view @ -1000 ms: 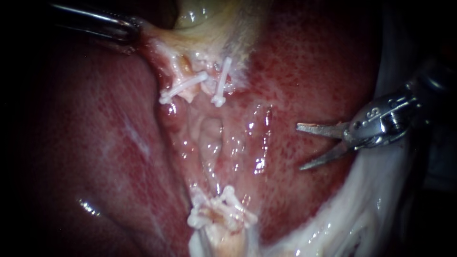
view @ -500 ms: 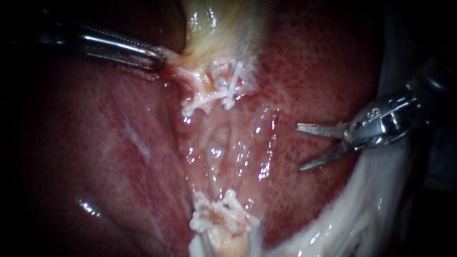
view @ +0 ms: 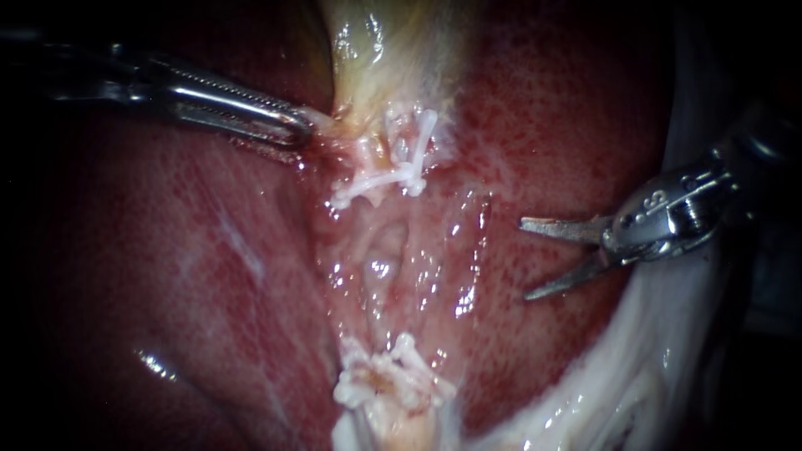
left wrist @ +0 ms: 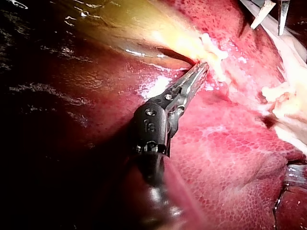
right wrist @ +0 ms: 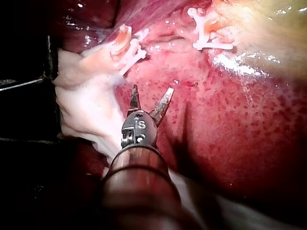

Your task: Go back from the cut right tube

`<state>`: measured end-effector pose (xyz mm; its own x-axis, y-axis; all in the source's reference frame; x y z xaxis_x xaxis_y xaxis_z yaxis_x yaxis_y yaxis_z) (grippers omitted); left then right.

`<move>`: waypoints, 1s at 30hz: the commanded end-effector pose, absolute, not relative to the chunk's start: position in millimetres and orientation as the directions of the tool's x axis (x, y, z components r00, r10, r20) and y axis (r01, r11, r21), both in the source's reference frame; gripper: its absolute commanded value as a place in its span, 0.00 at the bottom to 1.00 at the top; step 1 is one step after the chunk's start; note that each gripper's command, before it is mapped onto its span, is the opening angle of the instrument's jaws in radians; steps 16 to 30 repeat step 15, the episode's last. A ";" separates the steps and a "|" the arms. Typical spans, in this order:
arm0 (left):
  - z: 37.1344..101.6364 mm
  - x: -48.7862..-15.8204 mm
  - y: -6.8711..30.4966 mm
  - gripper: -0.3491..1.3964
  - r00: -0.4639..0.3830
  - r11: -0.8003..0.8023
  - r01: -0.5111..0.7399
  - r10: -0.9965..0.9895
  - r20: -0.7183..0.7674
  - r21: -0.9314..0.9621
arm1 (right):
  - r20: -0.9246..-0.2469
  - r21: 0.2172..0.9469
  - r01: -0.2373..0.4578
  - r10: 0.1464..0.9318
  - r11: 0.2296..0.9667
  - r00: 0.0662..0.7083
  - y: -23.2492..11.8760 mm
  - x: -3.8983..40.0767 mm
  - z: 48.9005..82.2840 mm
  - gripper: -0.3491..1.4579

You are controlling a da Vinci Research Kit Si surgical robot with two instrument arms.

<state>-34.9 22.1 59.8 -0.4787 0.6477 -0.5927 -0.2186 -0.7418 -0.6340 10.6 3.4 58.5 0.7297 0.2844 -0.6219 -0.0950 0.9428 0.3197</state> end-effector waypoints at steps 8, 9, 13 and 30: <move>59.7 -35.0 22.0 0.00 -0.481 -0.741 -0.221 0.648 -0.591 -0.634 | -0.622 0.320 -0.095 0.284 0.943 0.730 3.4 10.6 58.4 0.99; 59.7 -35.0 22.0 0.00 -0.481 -0.741 -0.221 0.648 -0.590 -0.634 | -0.622 0.320 -0.095 0.284 0.943 0.730 3.4 10.6 58.4 0.99; 59.1 -34.9 22.1 0.00 -0.480 -0.740 -0.220 0.650 -0.589 -0.636 | -0.623 0.322 -0.093 0.285 0.942 0.729 3.4 10.6 58.3 0.99; 58.9 -34.8 22.2 0.00 -0.480 -0.739 -0.220 0.650 -0.589 -0.637 | -0.624 0.325 -0.090 0.285 0.941 0.727 3.4 10.6 58.3 0.99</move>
